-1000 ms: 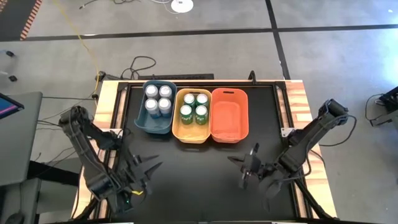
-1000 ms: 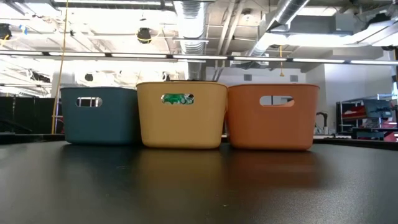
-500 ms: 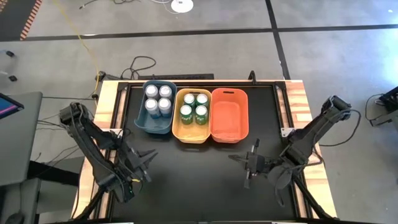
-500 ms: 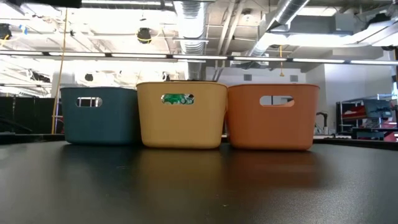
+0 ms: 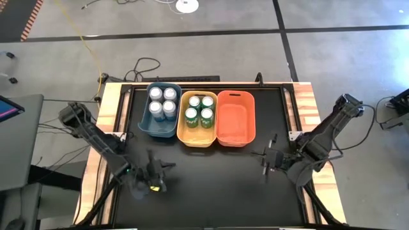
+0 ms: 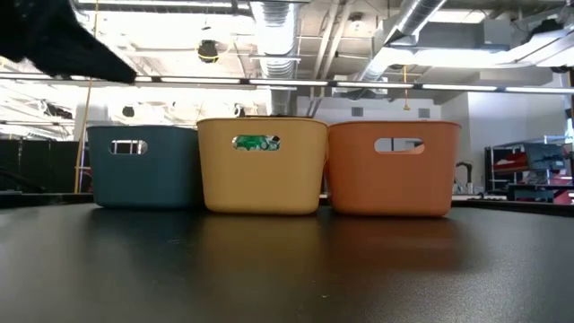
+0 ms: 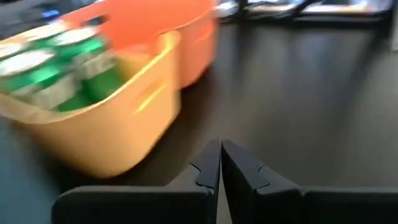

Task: Sort soda cans
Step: Return to Home Position

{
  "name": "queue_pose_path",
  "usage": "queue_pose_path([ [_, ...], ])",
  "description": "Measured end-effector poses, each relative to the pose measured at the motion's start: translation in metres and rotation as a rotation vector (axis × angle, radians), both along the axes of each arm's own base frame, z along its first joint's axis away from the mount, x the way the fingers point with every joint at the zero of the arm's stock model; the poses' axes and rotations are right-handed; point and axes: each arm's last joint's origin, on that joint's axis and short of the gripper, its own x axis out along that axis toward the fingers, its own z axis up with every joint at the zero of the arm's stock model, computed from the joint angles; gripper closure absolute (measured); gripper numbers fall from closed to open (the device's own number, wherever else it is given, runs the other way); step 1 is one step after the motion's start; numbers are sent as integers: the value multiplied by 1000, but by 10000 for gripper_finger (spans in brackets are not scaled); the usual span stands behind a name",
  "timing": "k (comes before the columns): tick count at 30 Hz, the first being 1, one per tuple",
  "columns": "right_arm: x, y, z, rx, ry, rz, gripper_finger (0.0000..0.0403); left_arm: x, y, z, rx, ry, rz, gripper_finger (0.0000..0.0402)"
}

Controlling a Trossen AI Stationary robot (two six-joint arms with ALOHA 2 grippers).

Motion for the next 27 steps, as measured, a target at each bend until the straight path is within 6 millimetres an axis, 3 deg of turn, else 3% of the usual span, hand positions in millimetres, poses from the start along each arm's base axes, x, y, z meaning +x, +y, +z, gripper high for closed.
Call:
queue_pose_path([
  [5,0,2,-9,-18,29,-28,398,21,10,6,1,-107,-157,391],
  [8,-15,5,-24,-60,-35,-125,398,27,17,12,68,-137,-168,391],
  [13,-52,-4,-43,8,-148,-143,398,19,32,43,132,-204,-167,387],
  [18,-64,-18,-58,79,-175,-141,398,9,64,74,92,-261,-222,366],
  [22,-66,-27,-62,69,-166,-148,399,11,86,74,52,-203,-305,344],
  [27,-54,-42,-72,40,-99,-151,399,11,96,63,113,-162,-296,327],
])
